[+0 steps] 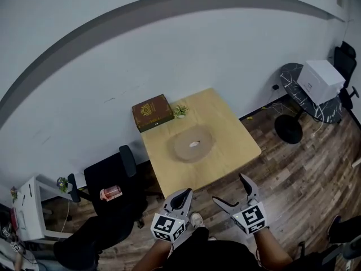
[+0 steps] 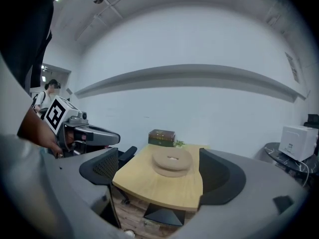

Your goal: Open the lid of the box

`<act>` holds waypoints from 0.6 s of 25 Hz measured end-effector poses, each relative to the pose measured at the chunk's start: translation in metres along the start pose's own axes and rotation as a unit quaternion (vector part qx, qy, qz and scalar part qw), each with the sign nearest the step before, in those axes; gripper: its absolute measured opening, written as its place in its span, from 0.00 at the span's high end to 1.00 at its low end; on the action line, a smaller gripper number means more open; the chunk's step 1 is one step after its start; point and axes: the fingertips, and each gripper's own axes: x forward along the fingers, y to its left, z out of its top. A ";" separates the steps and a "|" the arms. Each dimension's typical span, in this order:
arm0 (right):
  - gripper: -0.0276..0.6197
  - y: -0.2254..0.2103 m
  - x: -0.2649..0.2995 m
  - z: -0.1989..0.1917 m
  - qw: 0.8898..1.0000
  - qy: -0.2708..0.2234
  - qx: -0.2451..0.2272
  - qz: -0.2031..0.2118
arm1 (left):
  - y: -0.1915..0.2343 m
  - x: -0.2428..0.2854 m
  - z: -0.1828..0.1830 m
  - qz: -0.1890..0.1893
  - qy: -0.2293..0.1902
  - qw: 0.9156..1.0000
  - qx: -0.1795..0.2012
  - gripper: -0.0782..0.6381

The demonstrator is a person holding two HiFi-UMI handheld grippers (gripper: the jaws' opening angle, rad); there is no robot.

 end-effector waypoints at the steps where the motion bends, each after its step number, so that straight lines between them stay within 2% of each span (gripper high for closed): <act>1: 0.17 -0.002 0.010 0.002 1.000 0.002 -0.003 0.006 | 0.007 0.005 0.003 0.002 -0.001 1.000 -0.001 0.86; 8: 0.17 -0.022 0.066 0.007 0.999 0.023 -0.016 0.027 | 0.051 0.028 0.015 0.019 0.006 1.000 0.011 0.86; 15: 0.18 -0.027 0.118 0.004 0.995 0.057 -0.056 0.057 | 0.101 0.037 0.018 0.037 0.004 0.999 -0.006 0.86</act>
